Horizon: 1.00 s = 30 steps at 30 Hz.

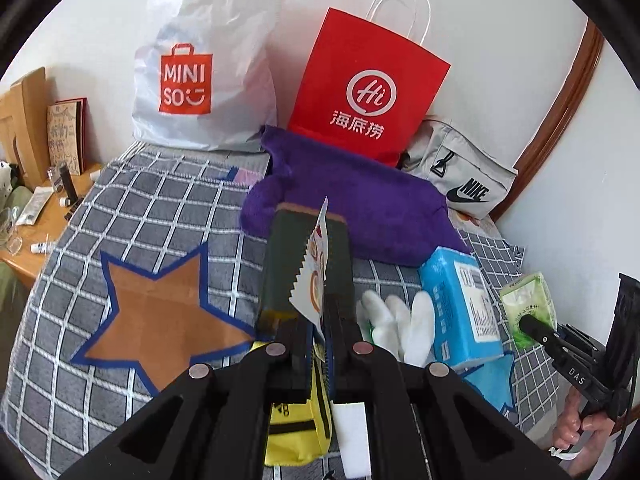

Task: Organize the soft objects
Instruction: 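Carry both items onto the purple towel and open the right tool to release the bar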

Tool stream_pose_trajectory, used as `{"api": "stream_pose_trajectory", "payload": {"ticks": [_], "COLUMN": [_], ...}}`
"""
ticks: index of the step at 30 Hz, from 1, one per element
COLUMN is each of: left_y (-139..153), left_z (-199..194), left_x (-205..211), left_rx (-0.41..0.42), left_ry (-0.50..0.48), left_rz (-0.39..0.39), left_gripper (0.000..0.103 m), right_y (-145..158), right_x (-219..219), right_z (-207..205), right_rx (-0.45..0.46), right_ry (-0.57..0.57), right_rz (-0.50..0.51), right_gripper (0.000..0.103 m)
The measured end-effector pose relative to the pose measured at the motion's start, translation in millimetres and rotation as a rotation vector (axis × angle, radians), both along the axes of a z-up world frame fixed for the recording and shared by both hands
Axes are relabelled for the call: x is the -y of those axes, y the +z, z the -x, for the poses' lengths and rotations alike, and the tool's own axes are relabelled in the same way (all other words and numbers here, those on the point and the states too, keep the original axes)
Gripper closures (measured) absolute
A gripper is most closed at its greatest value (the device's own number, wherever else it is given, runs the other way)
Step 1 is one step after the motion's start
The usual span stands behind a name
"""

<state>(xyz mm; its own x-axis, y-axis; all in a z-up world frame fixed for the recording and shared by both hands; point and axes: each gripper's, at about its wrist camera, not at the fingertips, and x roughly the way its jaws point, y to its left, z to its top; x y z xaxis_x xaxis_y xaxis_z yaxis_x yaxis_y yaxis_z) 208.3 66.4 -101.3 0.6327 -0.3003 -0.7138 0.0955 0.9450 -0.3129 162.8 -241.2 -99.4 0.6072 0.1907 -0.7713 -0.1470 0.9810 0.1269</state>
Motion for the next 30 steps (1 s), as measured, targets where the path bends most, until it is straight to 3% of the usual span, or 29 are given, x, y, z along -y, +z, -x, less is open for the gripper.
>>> {"api": "stream_pose_trajectory", "payload": {"ticks": [13,30], "left_y": [18,2], "left_z": [-66,-155], "left_x": [18,33], "left_rx": [0.010,-0.058], "left_ry": [-0.025,-0.029], "left_rz": [-0.048,-0.053], "left_gripper": [0.098,0.098], "right_y": [12,2], "right_x": [11,9], "right_z": [-77,-184], "right_rx": [0.041,0.046], "right_ry": [-0.027,0.001], "right_rz": [-0.002,0.005], "right_gripper": [0.083,0.083]}}
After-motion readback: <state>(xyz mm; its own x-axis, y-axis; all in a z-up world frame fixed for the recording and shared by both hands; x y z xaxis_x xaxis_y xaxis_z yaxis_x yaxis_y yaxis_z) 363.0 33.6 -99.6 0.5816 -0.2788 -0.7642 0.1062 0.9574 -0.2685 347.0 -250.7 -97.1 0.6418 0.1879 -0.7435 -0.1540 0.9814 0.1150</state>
